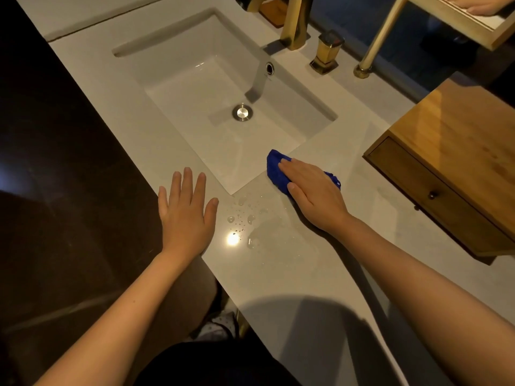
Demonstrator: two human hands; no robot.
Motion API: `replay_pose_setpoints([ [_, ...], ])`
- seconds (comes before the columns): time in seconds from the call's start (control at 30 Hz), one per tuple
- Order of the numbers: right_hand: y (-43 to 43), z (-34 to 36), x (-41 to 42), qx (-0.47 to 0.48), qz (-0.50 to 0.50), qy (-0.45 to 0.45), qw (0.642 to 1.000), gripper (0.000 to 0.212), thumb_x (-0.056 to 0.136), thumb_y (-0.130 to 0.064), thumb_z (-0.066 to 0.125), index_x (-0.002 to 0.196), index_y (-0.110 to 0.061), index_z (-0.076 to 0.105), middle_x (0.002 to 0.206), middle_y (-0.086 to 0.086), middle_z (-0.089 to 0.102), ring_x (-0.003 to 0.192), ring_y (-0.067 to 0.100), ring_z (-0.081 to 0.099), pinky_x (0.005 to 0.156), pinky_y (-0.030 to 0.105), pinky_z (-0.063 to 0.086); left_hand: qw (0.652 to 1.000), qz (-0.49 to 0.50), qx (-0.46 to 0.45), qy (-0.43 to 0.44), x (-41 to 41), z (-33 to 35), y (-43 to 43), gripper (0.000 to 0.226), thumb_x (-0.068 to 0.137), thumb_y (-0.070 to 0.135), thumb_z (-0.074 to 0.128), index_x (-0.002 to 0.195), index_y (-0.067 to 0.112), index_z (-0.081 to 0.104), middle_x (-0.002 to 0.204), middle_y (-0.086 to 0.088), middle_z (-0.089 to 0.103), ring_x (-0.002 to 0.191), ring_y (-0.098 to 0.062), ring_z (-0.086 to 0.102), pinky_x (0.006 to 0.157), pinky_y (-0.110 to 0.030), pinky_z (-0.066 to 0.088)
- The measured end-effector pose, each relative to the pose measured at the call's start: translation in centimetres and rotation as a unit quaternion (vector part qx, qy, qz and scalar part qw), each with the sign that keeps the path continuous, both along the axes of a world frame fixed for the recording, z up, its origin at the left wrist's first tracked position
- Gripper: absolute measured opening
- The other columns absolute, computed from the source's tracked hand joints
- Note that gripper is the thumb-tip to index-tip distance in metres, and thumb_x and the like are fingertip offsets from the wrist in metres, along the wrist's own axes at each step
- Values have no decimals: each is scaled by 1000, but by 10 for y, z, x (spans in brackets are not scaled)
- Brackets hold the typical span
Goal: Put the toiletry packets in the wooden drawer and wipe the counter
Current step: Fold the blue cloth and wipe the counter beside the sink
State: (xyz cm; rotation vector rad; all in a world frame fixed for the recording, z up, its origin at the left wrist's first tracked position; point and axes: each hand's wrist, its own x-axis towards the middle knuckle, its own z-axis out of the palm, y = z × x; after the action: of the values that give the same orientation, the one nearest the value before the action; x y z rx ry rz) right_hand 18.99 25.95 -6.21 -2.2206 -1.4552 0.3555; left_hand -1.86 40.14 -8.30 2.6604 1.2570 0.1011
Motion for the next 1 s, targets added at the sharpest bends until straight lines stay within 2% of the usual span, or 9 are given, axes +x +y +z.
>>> replay_pose_setpoints([
  [0.17,6,-3,-4,-7,42,-4,999,42,98,-22,35,139,-18,42,144,-1,47,135,16,39,109,25,22,1000,-3,3,7,1,2,-1,63,92,46,15,148,16,21,159,-10,13,147,-27,6,117,-49,0],
  [0.4,3,3,-5,-39,186,-3,982,43,97,-24,32,139,-17,43,145,-2,45,136,12,35,111,24,20,1000,-3,12,21,1,2,0,64,92,47,13,148,17,18,159,-9,12,147,-27,6,117,-48,1],
  [0.57,-11,5,4,-63,236,-13,970,43,98,-26,33,139,-20,42,146,-4,44,137,9,33,111,20,16,1000,-6,10,28,1,2,0,65,91,49,10,149,18,16,160,-8,9,147,-26,3,117,-48,0],
  [0.73,-38,4,8,-58,200,7,978,46,96,-34,28,137,-23,45,144,-6,47,134,3,34,110,20,21,1000,-7,4,19,-1,2,0,64,92,48,11,148,18,18,159,-7,11,147,-25,3,118,-48,0],
  [1.0,-69,3,-15,-28,43,16,999,47,95,-33,28,135,-18,48,140,-2,52,132,10,41,109,22,26,1000,-13,1,-10,-1,2,0,60,95,44,18,147,15,22,158,-10,15,147,-26,6,117,-47,0],
])
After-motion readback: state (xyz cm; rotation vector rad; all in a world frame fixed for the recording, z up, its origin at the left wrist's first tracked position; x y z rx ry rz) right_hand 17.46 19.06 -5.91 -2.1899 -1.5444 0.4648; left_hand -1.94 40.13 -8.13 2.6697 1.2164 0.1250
